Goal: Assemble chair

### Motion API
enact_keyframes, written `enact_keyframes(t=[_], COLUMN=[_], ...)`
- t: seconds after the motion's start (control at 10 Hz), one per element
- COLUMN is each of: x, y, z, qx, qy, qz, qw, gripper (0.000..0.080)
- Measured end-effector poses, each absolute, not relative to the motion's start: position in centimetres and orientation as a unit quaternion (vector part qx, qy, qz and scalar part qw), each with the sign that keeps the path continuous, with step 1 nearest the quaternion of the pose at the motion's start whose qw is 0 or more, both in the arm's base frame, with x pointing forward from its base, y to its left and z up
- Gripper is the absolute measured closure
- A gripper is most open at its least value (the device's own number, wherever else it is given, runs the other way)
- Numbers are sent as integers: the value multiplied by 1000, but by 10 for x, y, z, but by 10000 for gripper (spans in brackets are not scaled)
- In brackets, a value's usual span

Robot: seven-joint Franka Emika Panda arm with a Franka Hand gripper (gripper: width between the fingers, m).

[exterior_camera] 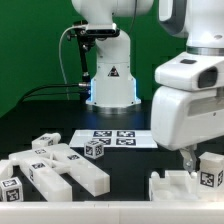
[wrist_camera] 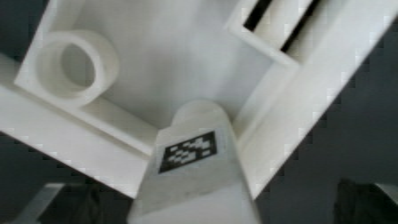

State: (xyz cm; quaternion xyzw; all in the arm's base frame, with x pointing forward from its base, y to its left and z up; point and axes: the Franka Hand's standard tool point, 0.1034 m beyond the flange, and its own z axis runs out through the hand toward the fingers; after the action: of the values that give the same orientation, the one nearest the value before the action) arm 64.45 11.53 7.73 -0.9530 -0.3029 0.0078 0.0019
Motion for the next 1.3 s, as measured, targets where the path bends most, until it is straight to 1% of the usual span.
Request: enact_keyframes(t=[0.1,0.3,0.4,0.5,0.6,0.8,1.0,1.1,1.2,1.3], x=[645,645,645,645,646,649,649,648,648,648], y=[115,114,114,114,115,116,109,104,98,95], z=[77,77,77,77,77,77,77,77,78,77], qx=[-957,-957,-974,-979,-989,-1000,-984,-969,-957,-953], qy=[-291,-289,-227,-203,-147,4,175,248,289,302], qz=[7,7,7,7,5,-15,-14,-10,-6,-4], qw=[2,2,2,2,4,8,8,1,-4,-4], gripper=[150,416,518,518,517,517,517,517,515,515])
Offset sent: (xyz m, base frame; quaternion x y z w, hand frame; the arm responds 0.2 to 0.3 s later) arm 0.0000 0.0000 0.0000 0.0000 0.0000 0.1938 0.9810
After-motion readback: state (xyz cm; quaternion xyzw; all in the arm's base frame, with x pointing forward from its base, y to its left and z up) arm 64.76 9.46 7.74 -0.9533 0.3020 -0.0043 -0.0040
